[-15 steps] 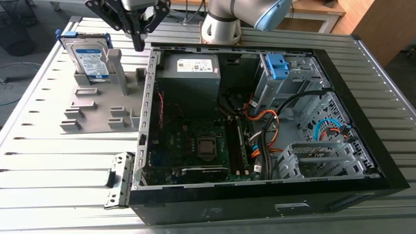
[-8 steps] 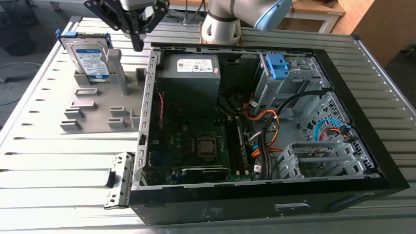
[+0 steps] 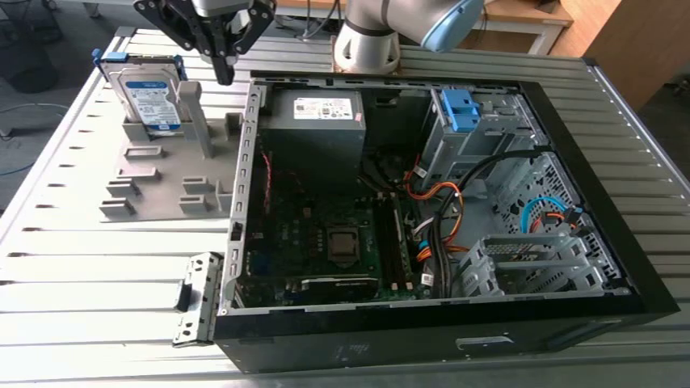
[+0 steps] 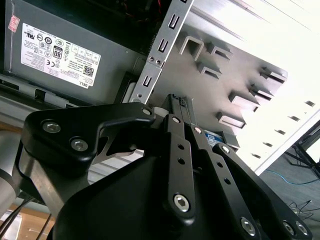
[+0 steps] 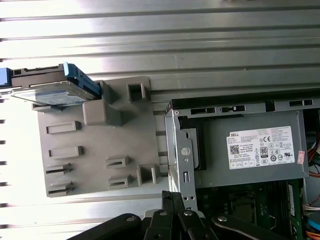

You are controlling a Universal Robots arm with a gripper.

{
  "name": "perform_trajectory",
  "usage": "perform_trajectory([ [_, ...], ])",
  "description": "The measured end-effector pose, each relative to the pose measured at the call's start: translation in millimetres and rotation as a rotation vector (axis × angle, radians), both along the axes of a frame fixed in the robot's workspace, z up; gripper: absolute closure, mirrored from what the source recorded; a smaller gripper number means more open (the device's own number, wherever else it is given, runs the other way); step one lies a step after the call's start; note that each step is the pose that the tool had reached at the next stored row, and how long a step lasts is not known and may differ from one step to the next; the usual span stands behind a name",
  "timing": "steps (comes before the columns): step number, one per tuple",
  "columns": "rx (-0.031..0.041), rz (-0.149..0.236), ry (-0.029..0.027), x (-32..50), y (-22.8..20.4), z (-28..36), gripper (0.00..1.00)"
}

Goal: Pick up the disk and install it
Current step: 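Reach for the disk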

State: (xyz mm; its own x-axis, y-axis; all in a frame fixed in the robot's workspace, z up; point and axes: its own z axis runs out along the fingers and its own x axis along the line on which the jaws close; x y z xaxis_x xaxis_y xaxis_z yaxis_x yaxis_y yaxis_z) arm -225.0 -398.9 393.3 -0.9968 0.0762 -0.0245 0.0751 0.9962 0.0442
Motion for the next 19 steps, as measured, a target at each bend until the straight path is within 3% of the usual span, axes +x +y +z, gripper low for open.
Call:
perform_trajectory([
  [19, -0.0005, 0.0, 0.0, -10.6, 0.0, 0.0, 0.89],
])
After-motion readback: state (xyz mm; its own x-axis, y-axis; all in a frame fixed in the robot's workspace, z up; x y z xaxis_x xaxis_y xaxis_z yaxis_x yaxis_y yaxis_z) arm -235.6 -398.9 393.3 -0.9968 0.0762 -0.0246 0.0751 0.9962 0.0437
